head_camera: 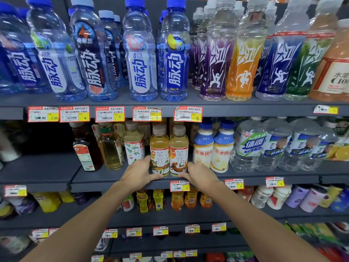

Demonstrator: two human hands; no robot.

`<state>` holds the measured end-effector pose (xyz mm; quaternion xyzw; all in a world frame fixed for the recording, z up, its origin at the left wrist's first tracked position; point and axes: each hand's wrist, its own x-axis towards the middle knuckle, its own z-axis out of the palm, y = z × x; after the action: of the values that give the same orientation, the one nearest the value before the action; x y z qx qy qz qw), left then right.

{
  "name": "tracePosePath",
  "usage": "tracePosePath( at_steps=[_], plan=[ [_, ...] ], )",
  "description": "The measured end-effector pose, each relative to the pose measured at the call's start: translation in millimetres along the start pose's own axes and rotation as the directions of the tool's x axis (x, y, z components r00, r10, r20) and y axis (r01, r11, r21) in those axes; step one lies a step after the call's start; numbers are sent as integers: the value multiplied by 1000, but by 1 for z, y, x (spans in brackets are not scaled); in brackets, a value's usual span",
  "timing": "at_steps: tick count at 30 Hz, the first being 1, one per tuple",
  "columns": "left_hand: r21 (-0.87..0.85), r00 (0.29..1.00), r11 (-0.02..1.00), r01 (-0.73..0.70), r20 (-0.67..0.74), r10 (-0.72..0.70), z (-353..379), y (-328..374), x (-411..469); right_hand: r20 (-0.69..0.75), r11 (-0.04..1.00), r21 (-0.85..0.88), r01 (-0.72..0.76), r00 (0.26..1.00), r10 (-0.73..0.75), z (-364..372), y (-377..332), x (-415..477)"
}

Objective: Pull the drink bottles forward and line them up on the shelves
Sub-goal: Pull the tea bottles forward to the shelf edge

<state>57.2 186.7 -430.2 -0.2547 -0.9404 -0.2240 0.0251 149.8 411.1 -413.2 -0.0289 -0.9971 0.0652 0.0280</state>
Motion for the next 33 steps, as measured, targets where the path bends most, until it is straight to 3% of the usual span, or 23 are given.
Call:
tracePosePath(
  at_steps=[4, 9, 19, 33],
  plan=[
    [-65, 1000, 998, -1, -10, 0, -1, -2, 1, 24, 997, -69, 30, 999, -29, 0, 1, 2],
    [-179, 1000, 984, 4, -3, -5, 4, -7, 1, 35, 999, -38, 14, 999, -13, 2, 4, 5],
    [-171, 1000, 985, 2, -14, -5, 7, -7, 4, -48, 1000, 10, -24, 999, 24, 10, 5, 6],
    [-125, 998, 991, -38, 37, 43, 7, -14, 8, -87, 986, -165, 13, 996, -28, 15, 9, 12]
  ],
)
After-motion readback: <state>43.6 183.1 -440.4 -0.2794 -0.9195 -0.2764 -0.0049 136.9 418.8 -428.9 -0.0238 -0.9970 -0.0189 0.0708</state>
